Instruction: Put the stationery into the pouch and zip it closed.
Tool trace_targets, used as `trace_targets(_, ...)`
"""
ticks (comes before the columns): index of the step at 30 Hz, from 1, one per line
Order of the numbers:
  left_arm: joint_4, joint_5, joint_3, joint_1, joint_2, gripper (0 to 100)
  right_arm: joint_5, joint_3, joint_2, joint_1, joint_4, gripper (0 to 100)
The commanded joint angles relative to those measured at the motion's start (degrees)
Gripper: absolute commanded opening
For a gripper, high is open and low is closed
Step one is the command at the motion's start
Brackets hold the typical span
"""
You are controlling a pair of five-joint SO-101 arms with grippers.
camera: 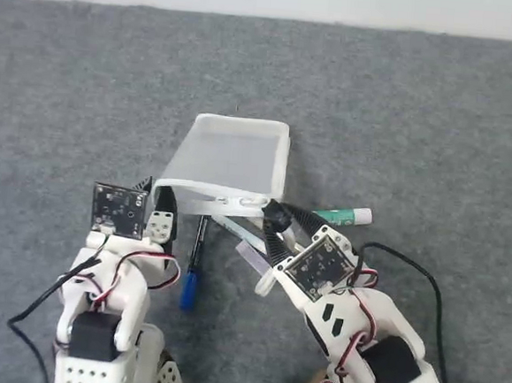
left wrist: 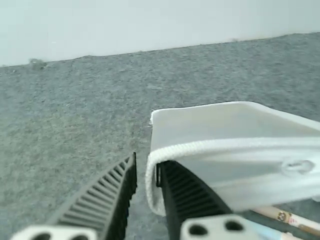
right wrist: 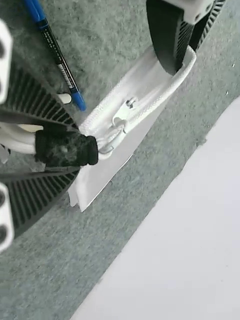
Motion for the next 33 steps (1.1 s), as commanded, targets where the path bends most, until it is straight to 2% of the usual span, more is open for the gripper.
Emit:
trace_targets(1, -1.5, 0.9, -2.1, -1.5, -0.7, 5, 0.9, -1.5, -2.2, 2.1, -0.6, 0.6)
trace_targets(9, -1.7, 2.2, -2.2, -4.3, -0.8, 6, -1.6, -1.5, -1.8, 7.0, -3.2, 0.6)
trace_targets(24, -1.0, 2.6, -3.0, -3.9, -0.8, 6, -1.6, -1.5, -1.8, 7.0, -3.1, 0.9)
trace_targets(29, -1.0, 2.7, -3.0, -3.9, -0.8, 6, -2.2, -2.2, -1.7, 6.9, -1.1, 19.2)
trace_targets(33, -1.0, 2.8, -3.0, -3.9, -0.8, 6, -4.9, -6.5, -1.7, 7.4, 3.4, 21.7)
